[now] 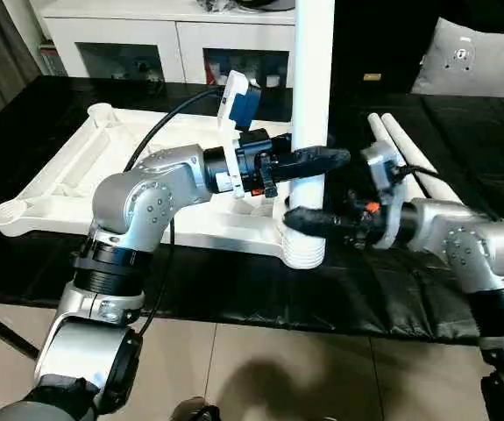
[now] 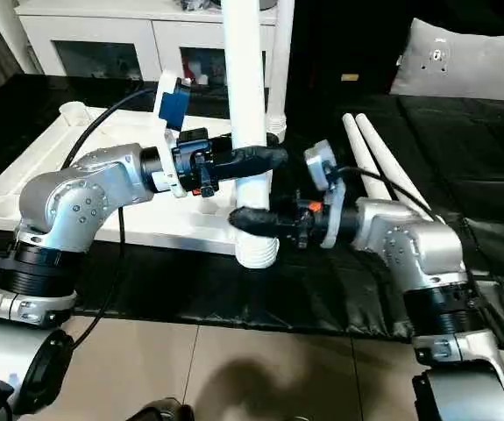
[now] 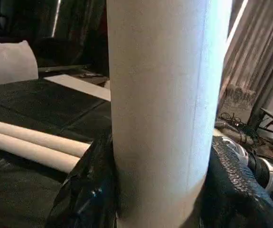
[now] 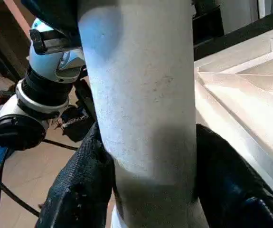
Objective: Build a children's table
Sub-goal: Pick table leg
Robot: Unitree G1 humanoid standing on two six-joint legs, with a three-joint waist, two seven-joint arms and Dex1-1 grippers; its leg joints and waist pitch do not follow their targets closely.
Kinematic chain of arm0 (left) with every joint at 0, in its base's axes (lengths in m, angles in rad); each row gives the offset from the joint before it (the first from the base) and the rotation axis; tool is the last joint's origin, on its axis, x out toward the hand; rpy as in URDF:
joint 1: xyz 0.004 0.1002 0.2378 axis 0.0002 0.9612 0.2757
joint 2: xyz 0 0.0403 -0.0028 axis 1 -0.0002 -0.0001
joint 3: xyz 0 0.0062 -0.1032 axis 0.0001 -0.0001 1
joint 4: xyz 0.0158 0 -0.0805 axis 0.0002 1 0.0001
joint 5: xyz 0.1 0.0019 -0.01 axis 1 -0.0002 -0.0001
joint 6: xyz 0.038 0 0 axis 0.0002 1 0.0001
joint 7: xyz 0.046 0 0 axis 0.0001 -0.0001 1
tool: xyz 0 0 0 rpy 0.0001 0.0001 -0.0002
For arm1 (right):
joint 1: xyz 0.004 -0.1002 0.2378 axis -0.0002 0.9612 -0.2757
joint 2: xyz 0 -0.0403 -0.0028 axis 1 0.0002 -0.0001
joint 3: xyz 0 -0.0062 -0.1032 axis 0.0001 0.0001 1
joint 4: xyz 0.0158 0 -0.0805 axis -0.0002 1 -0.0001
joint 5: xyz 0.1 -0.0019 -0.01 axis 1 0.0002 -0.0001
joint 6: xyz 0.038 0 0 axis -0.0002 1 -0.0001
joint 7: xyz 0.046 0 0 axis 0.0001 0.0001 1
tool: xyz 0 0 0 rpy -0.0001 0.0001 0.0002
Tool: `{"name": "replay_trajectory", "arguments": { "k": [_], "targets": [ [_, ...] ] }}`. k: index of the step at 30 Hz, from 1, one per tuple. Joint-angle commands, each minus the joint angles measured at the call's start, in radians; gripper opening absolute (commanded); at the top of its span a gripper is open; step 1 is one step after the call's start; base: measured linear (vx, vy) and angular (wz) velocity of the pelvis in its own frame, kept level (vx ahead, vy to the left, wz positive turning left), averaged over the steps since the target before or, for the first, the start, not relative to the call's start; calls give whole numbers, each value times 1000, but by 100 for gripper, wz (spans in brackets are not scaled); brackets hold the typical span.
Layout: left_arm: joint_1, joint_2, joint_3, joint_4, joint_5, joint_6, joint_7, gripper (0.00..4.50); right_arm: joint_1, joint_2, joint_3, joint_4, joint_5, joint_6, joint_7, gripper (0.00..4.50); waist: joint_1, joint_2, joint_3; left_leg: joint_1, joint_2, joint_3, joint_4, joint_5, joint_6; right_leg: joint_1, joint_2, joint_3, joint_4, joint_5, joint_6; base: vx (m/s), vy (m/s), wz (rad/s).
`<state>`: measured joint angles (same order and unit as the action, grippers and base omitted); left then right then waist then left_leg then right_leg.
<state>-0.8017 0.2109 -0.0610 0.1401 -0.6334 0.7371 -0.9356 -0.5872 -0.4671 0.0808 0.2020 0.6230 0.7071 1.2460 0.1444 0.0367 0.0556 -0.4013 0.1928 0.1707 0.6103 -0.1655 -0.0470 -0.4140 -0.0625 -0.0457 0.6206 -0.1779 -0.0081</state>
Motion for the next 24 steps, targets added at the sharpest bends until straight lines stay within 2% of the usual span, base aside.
{"name": "replay_trajectory", "arguments": {
  "k": [1, 8, 9, 11, 12, 13, 14, 17, 20, 22, 24],
  "targets": [
    [-8, 6, -11, -29, 6, -3, -14, 188, -9, -5, 11, 1, -14, 5, 2, 207, 1, -28, -80, 19, 26, -2, -57, -97, 40, 58, -67, 32, -63, -169, -201, 0, 0, 0],
    [-3, 10, -14, -23, 25, -21, -2, 188, -2, 8, 9, -5, -18, -6, -5, 199, 2, -27, -80, 19, 26, -3, -57, -102, 37, 57, -67, 32, -65, -185, -195, 0, 0, 0],
    [-5, -2, 2, -12, 10, -3, 20, 188, 0, 12, 6, -6, -17, -10, -12, 198, 2, -28, -80, 19, 25, -2, -56, -105, 35, 57, -67, 32, -66, -190, -193, 0, 0, 0],
    [-7, -9, 13, -5, 0, 10, 33, 244, 1, 15, 3, -6, -17, -11, -15, 198, 1, -28, -79, 19, 25, -2, -56, -108, 34, 57, -67, 32, -66, -194, -192, 0, 0, 0],
    [-2, -3, 13, -12, -1, 13, 32, 244, 3, 23, -2, -7, -22, -22, -31, 198, 2, -27, -79, 19, 25, -3, -57, -109, 33, 56, -68, 32, -67, -203, -190, 0, 0, 0],
    [11, 8, 8, -28, 16, -10, 34, 258, 6, 39, -10, -11, -34, -49, -61, 197, 1, -27, -79, 19, 25, -3, -57, -111, 31, 55, -68, 33, -67, -207, -186, 0, 0, 0],
    [12, 6, 11, -28, 21, -15, 46, 264, 6, 43, -11, -10, -41, -58, -71, 197, 3, -14, -78, 19, 25, -6, -57, -117, 27, 53, -68, 32, -67, -216, -185, 0, 0, 0],
    [35, 1, 4, -43, 63, -65, 83, 293, 8, 73, -17, -6, -69, -94, -135, 194, -3, -22, -79, 19, 25, -5, -60, -127, 11, 55, -67, 32, -70, -218, -174, 0, 0, 0],
    [63, -8, -4, -56, 112, -113, 135, 319, 13, 104, -21, -3, -91, -118, -199, 193, -5, -21, -79, 20, 26, -6, -62, -132, 6, 54, -67, 33, -70, -221, -169, 0, 0, 0],
    [85, -33, -8, -53, 183, -188, 231, 319, 22, 133, -21, -3, -107, -141, -248, 193, -5, -20, -78, 20, 27, -6, -63, -143, 1, 53, -67, 34, -71, -227, -158, 0, 0, 0],
    [87, -60, 13, -48, 186, -204, 286, 321, 26, 146, -22, -6, -115, -150, -270, 193, -6, -20, -79, 19, 28, -6, -63, -144, -2, 54, -66, 34, -70, -219, -155, 0, 0, 0]
  ]
}}
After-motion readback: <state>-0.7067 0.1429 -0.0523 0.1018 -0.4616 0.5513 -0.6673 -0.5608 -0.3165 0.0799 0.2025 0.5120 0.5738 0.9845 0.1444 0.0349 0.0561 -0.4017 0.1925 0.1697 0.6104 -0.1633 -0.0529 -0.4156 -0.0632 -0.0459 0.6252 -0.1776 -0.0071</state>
